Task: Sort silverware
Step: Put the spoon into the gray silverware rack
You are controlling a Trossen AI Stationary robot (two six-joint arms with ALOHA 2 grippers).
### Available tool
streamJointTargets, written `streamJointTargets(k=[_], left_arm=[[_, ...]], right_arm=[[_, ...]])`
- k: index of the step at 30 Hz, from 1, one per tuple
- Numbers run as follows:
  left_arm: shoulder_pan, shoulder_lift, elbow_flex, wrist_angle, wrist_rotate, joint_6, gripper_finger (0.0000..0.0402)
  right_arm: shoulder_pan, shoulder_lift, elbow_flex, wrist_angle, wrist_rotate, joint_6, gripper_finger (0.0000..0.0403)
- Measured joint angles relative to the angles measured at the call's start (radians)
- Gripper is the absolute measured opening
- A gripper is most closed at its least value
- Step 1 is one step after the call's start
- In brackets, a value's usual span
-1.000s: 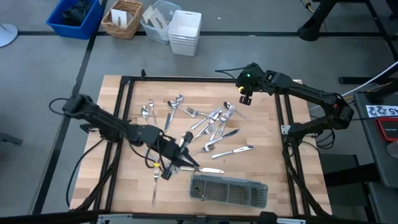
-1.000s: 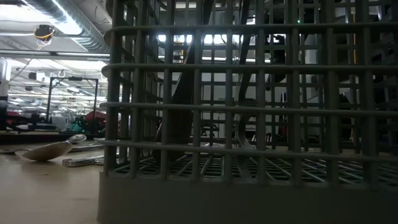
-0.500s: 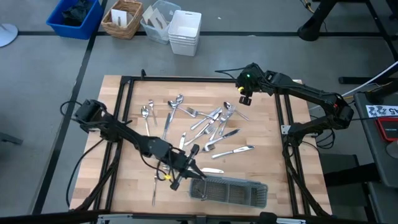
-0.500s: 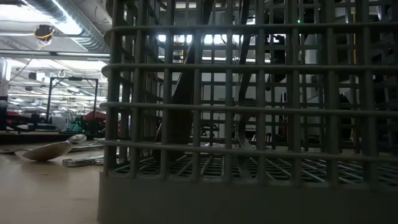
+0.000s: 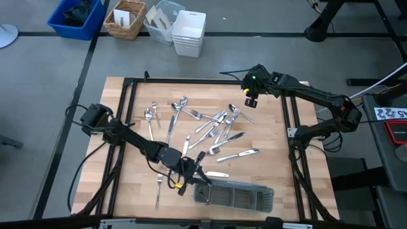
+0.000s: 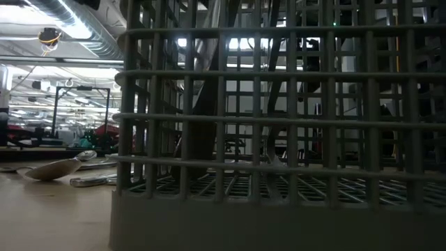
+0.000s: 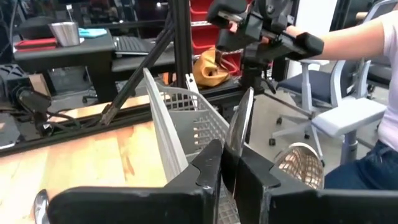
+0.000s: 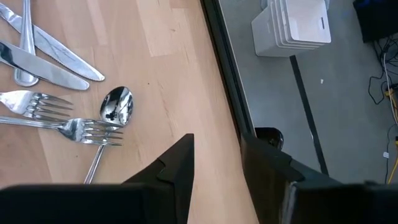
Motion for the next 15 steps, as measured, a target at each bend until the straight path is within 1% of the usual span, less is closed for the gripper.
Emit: streamJointTargets(k=[5, 15], left_arm=[[-0.001, 0.001, 0.0, -0.044, 0.001, -0.004, 0.0027], [0.0, 0.001, -0.001, -0.039, 0.0, -0.024, 0.0029]], right_arm=[[0.0, 0.0, 0.0, 0.0, 0.0, 0.0, 0.0131], [0.0, 0.0, 0.0, 0.0, 0.0, 0.0, 0.0131]])
